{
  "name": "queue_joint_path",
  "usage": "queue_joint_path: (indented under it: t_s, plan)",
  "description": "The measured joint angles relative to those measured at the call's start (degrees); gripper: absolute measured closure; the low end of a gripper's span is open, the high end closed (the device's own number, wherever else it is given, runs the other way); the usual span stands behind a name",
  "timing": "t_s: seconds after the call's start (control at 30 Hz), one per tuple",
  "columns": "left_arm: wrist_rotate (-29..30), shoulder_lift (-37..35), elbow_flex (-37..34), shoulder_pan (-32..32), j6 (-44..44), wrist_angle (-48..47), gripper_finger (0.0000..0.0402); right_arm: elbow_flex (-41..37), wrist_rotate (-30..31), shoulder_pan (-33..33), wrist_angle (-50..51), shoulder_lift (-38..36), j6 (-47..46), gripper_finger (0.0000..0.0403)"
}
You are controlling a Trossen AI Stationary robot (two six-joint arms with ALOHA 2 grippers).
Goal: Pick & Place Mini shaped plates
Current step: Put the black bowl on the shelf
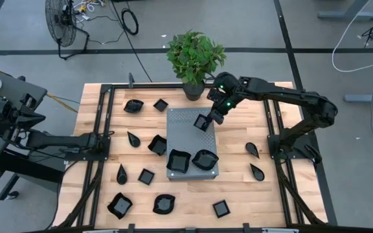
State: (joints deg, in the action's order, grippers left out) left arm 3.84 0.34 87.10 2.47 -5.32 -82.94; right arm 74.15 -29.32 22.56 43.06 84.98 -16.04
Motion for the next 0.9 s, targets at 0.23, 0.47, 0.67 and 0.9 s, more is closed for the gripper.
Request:
queue_joint_path:
  t_s: [0.23,0.47,0.67,0.9]
  plan:
    - [0.0,0.0,0.0,0.0,0.0,0.0,0.0378,0.0,4.3,1.4,-2.5,0.1,-6.2,0.0403]
    - [0.0,0.0,0.0,0.0,0.0,0.0,0.0378,-4.1,3.7,1.6,-6.9,0.0,-11.5,0.0403]
    - [0.0,0.0,0.0,0.0,0.0,0.0,0.0378,-8.4,2.8,1.6,-9.5,-0.1,-14.6,0.0403]
    - [0.0,0.0,0.0,0.0,0.0,0.0,0.0378,-9.0,3.3,2.9,-11.7,-0.2,-18.5,0.0403]
